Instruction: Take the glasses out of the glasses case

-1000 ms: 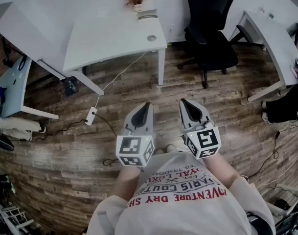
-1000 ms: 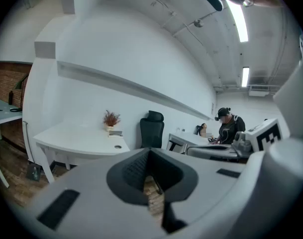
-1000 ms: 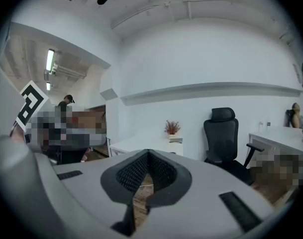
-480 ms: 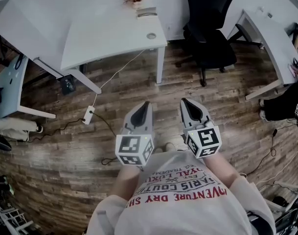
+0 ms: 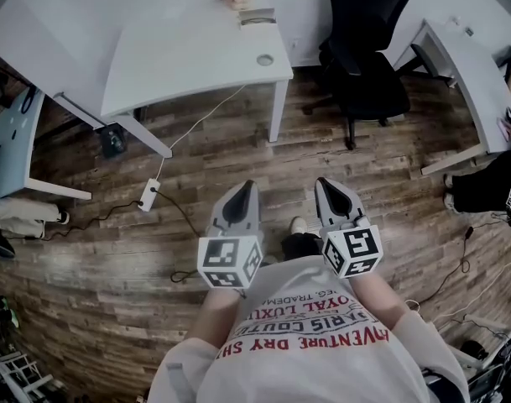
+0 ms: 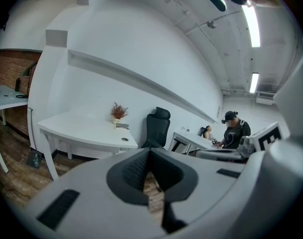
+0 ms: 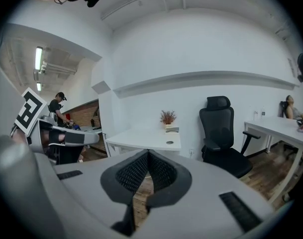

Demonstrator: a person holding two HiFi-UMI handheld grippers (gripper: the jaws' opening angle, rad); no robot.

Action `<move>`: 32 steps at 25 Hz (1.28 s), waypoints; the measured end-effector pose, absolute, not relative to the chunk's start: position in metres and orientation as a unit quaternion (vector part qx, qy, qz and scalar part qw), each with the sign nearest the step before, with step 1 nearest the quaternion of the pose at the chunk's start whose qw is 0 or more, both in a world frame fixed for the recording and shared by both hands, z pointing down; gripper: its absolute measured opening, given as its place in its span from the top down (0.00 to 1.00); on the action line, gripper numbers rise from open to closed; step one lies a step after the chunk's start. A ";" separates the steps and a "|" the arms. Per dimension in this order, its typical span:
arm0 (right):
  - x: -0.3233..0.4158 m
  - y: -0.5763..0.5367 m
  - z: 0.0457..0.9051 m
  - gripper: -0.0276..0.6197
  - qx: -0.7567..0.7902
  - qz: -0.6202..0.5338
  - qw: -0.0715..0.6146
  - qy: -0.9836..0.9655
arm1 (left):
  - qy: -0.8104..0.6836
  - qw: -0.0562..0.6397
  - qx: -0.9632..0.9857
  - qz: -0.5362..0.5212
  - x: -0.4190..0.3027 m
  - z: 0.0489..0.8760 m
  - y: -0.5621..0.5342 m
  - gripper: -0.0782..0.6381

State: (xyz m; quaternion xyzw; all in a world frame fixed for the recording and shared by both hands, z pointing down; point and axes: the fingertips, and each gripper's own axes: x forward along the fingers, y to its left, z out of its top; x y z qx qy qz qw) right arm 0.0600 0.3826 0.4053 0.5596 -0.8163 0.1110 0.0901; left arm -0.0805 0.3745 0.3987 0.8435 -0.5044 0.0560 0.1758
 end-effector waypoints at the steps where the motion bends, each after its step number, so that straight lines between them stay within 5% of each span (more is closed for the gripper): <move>1: 0.062 0.377 0.407 0.94 0.559 0.113 0.090 -0.817 | -0.506 0.177 0.842 0.057 -0.080 0.401 0.369 0.88; 32: 0.188 0.044 0.408 0.94 0.454 0.134 0.083 -0.877 | -0.575 0.163 0.797 0.090 0.057 0.397 0.063 0.88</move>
